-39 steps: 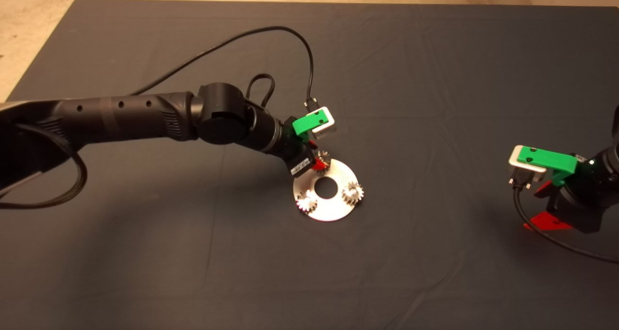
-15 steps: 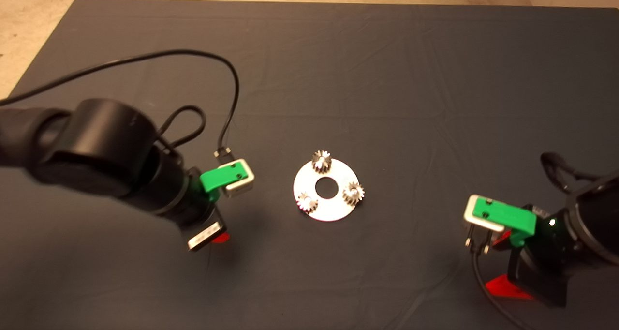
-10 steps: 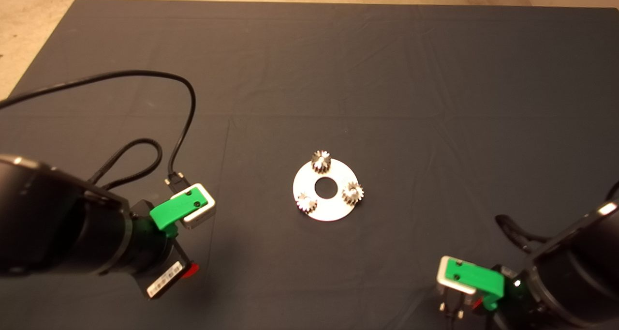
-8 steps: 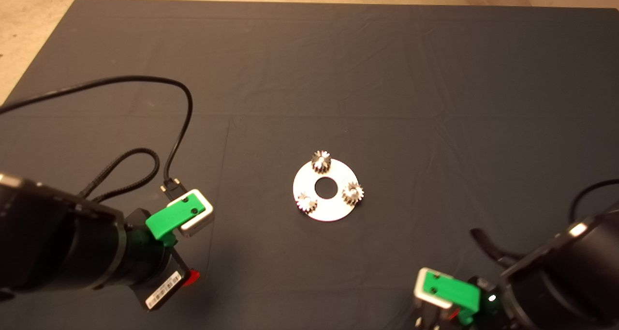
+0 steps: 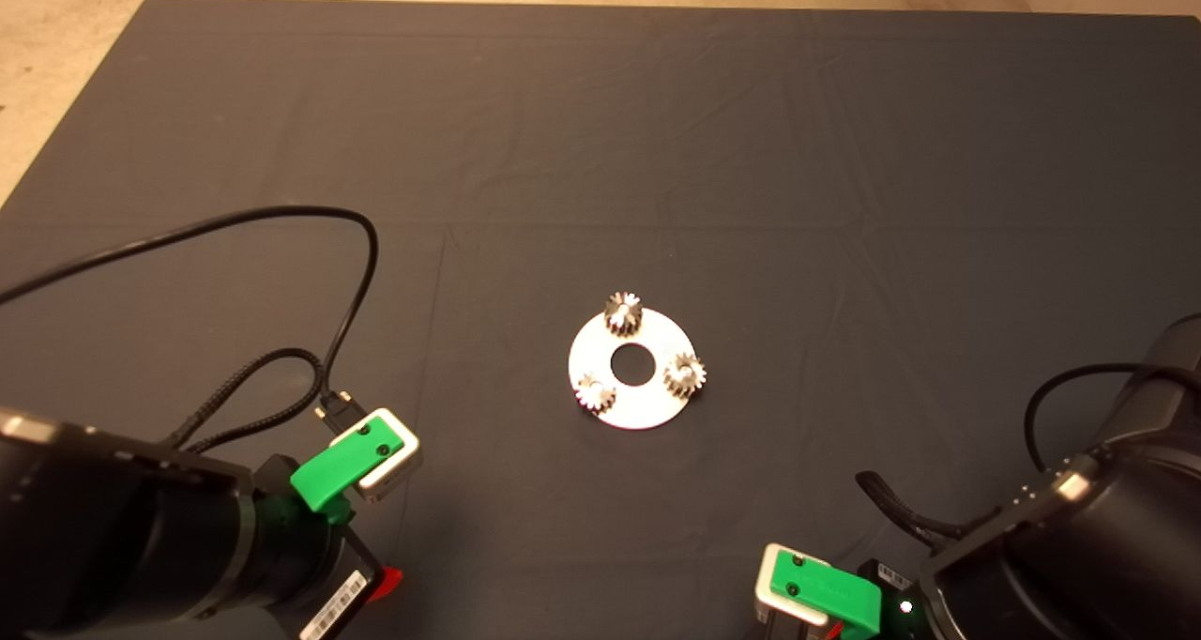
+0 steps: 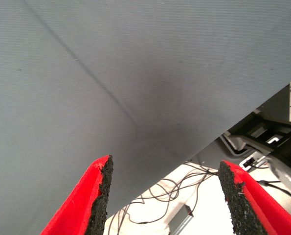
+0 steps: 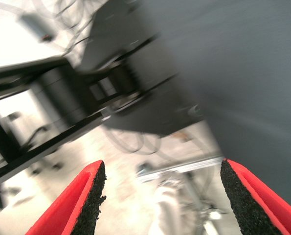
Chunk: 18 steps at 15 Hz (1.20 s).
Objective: Install three planetary gears onto the carrier pins
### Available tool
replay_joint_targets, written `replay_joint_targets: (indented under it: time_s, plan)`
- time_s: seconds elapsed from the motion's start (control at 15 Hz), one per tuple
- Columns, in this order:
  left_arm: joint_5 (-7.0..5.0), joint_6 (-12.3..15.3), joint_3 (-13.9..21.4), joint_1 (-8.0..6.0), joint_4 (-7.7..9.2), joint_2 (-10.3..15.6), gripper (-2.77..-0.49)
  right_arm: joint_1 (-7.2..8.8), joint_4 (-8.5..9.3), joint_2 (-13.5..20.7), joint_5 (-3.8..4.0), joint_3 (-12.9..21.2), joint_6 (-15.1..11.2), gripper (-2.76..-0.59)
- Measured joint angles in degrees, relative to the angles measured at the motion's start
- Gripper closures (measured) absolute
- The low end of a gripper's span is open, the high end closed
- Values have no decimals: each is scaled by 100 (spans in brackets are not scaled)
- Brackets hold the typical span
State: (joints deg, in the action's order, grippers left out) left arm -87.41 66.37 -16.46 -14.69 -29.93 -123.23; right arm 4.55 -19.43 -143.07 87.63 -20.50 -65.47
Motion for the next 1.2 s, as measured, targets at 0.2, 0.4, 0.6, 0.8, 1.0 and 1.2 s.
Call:
replay_joint_targets:
  time_s: [0.2, 0.4, 0.6, 0.8, 1.0, 1.2]
  plan:
    - [-5, 94, 26, 107, -91, -75, -146, 277, 11, 299, 29, 13, 1, -174]
    - [-2, 269, 32, 865, -488, -171, -146, 336, 17, 473, 20, 52, -2, -174]
    - [-2, 436, 39, 1213, -716, -218, -146, 376, 17, 949, 5, 63, 1, -174]
    - [-2, 612, 39, 1261, -1009, -238, -146, 387, -7, 1574, 55, 83, -2, -174]
    - [-5, 701, 39, 1321, -1191, -243, -146, 325, -269, 1672, 21, 111, 1, -174]
    - [-2, 775, 41, 1328, -1302, -240, -146, 71, -781, 1847, 18, 111, 1, -174]
